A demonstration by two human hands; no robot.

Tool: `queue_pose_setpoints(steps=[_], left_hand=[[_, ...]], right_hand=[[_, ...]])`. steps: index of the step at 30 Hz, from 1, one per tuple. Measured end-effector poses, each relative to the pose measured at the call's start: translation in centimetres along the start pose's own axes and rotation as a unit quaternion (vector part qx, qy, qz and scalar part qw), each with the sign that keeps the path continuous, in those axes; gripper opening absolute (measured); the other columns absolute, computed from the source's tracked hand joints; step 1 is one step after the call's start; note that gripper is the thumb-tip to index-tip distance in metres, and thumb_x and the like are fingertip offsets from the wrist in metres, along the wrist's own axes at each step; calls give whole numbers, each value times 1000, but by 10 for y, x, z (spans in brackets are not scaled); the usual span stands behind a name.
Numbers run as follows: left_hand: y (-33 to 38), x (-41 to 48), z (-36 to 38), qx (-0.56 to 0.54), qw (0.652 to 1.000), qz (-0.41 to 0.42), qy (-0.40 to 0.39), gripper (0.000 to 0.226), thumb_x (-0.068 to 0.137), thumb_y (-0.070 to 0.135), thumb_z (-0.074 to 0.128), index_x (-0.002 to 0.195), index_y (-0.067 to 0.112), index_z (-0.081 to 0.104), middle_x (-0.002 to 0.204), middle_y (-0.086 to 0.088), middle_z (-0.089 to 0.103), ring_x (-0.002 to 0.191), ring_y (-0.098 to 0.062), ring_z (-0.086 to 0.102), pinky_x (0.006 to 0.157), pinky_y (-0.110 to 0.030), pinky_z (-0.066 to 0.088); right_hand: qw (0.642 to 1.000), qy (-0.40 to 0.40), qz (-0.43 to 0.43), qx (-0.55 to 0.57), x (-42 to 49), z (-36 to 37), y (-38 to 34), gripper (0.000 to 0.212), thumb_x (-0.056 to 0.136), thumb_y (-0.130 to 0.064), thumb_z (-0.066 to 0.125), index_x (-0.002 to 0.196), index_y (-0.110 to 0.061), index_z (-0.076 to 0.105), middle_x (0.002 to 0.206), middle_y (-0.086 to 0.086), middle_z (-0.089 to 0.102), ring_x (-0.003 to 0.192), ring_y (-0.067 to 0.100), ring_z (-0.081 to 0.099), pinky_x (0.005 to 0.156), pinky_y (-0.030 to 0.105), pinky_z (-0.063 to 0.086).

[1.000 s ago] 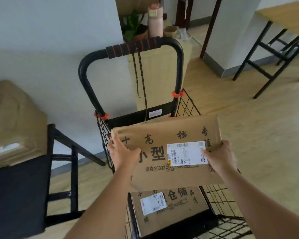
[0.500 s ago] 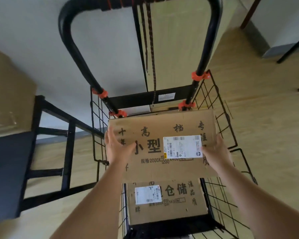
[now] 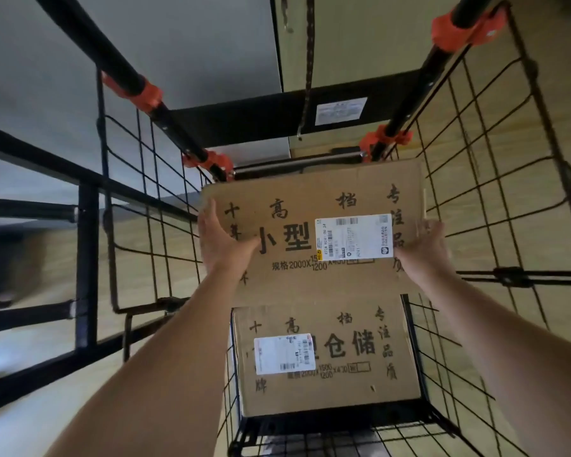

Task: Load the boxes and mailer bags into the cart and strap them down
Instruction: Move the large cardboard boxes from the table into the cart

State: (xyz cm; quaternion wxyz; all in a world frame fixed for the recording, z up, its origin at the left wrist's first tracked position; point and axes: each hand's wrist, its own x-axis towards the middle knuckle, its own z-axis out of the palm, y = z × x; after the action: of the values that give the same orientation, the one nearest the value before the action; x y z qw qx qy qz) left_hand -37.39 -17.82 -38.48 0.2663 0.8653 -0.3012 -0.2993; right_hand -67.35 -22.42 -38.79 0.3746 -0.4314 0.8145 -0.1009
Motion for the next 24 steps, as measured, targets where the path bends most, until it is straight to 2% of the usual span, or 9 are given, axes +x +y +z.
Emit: queue_pose_setpoints(steps=[2,4,6,9,12,15,18,22,24], left_hand=[[-8,10,11,-17,1000,-14,2,112,61,15,87,149,34,22,149,5,34,134,-21,38,103,-54,43],[-17,21,20,-15,999,-30,9,112,60,17,88,150,33,24,148,4,37,134,-22,39,103,-55,43],[-26,31,27,-1,999,-36,10,111,61,18,88,150,31,24,151,3,36,136,-23,37,105,-55,42],[-37,43,37,10,999,-33,-6,109,63,16,87,151,29,24,150,2,36,136,-23,37,106,-53,40],[-45,53,48,26,999,-29,-27,110,64,17,87,151,30,22,150,4,34,136,-23,36,108,-50,37],[-55,57,59,47,998,-27,-45,110,64,19,87,151,32,21,153,4,29,137,-24,33,107,-48,35],[-67,56,68,58,996,-42,-56,113,62,19,88,151,35,20,154,7,25,138,-24,30,107,-50,33],[-82,50,75,72,994,-65,-58,114,60,19,88,150,37,20,150,7,29,135,-24,32,104,-52,37],[-88,47,75,75,993,-75,-55,116,60,19,89,150,37,18,149,6,31,136,-24,32,105,-53,36]], right_hand=[[1000,-14,-1,-10,12,12,3,59,86,-18,68,136,-14,36,97,2,60,74,19,57,48,25,40],[999,-27,-3,-32,21,24,5,58,86,-18,65,138,-18,38,119,9,58,88,27,61,49,25,42],[998,-40,-9,-49,30,34,9,59,87,-18,63,141,-22,40,126,10,55,89,29,62,48,24,40],[997,-55,-14,-50,41,48,15,56,87,-17,62,138,-24,41,121,6,60,85,25,64,49,24,43],[998,-60,2,-1,49,59,23,48,88,-9,61,132,-18,44,108,7,64,63,14,58,32,18,36],[997,-69,23,7,53,66,32,57,88,-6,59,140,-16,37,103,5,61,59,12,54,28,16,33],[997,-66,24,-26,58,71,39,58,88,-15,61,140,-23,38,90,-5,61,63,9,57,39,21,37],[994,-104,22,-30,64,79,46,60,88,-16,64,142,-23,39,117,2,62,76,10,61,47,23,45],[993,-108,21,-35,62,82,47,59,87,-14,64,140,-22,39,123,4,60,89,19,63,59,34,56]])
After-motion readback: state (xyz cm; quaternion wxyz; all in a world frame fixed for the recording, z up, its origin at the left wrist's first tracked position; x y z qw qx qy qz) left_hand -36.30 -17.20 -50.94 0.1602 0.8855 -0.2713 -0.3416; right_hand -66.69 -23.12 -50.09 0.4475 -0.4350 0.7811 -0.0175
